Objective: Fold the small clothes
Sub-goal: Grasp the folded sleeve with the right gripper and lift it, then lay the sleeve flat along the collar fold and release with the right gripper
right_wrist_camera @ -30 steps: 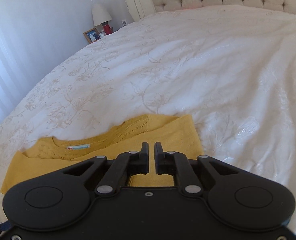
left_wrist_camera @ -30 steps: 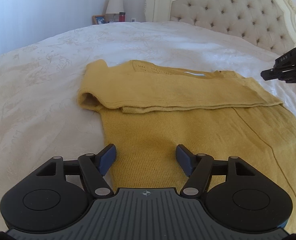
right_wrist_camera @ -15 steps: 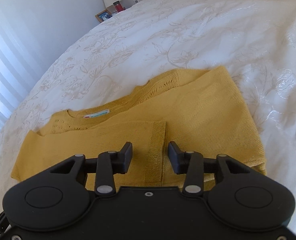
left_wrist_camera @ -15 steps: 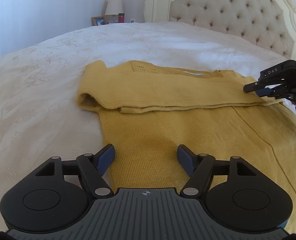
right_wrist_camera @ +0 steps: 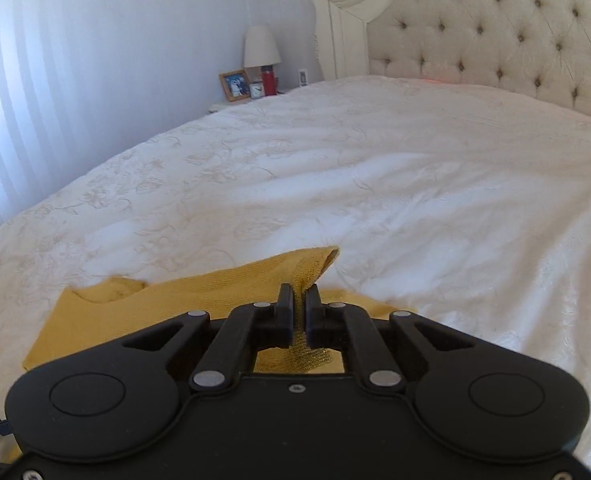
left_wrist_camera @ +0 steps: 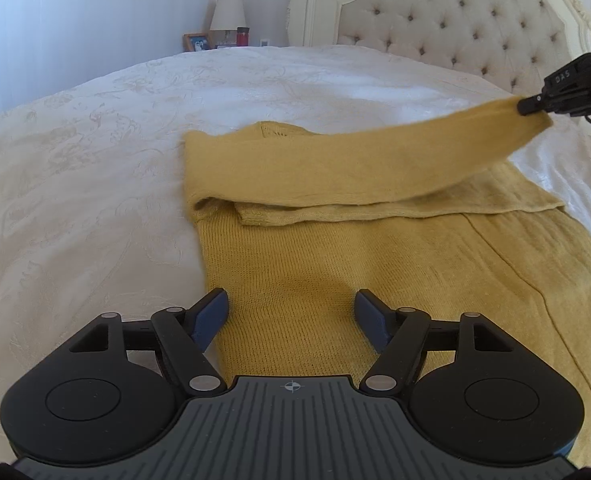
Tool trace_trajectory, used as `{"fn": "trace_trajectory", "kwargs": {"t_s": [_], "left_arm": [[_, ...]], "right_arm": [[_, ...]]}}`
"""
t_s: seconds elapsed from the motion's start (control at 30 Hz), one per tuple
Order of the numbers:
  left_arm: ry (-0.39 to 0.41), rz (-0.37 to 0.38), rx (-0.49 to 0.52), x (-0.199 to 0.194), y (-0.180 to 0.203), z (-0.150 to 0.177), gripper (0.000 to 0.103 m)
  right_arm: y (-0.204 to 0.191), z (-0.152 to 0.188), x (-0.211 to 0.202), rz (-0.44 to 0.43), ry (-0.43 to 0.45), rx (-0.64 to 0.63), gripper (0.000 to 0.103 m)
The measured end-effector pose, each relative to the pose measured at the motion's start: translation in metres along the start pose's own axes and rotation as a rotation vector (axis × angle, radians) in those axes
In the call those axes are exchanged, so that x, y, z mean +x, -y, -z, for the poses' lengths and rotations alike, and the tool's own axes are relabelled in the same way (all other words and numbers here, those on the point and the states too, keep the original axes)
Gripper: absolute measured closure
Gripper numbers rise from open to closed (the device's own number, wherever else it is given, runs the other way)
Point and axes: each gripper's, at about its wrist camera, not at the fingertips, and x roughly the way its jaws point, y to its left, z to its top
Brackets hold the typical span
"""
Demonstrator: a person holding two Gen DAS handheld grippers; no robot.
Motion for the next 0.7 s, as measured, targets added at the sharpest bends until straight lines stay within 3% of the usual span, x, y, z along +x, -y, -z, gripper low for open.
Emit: {"fn": "trace_trajectory", "kwargs": {"t_s": [0.13,0.2,0.33,0.4,0.43,0.57,0.7], "left_arm": [[0.002,0.001,0.002,0.0,-0.001,0.002,0.034],[0.001,0.002,0.002,0.001,-0.001,0.002,0.034],[-0.003,0.0,0.006,0.001,-0.001,0.001,0.034],[-0.003,-0.002,0.009,0.001,0.0,0.001,0.033],[-0.002,-0.004,0.011,0.001,0.0,0.002,0.033],[0.006,-0.007,0.029,0.003,0.005,0.004,0.026],[0.019,-0.028,0.061,0.003,0.011,0.007,0.024]], "right_arm": [[0.011,0.021,0.034,0.063,-0.086,-0.015,0.09],[0.011,0.027,0.044,0.095,-0.107,-0.029,0.082],[0.017,0.041,0.049,0.231,-0.123,-0.062,0.078],[0.018,0.047,0.044,0.295,-0.096,-0.068,0.061],[0.017,0.049,0.038,0.309,-0.07,-0.063,0.061],[0.002,0.057,0.017,0.222,-0.009,-0.058,0.059],[-0.018,0.067,0.017,0.115,-0.017,-0.11,0.054]]}}
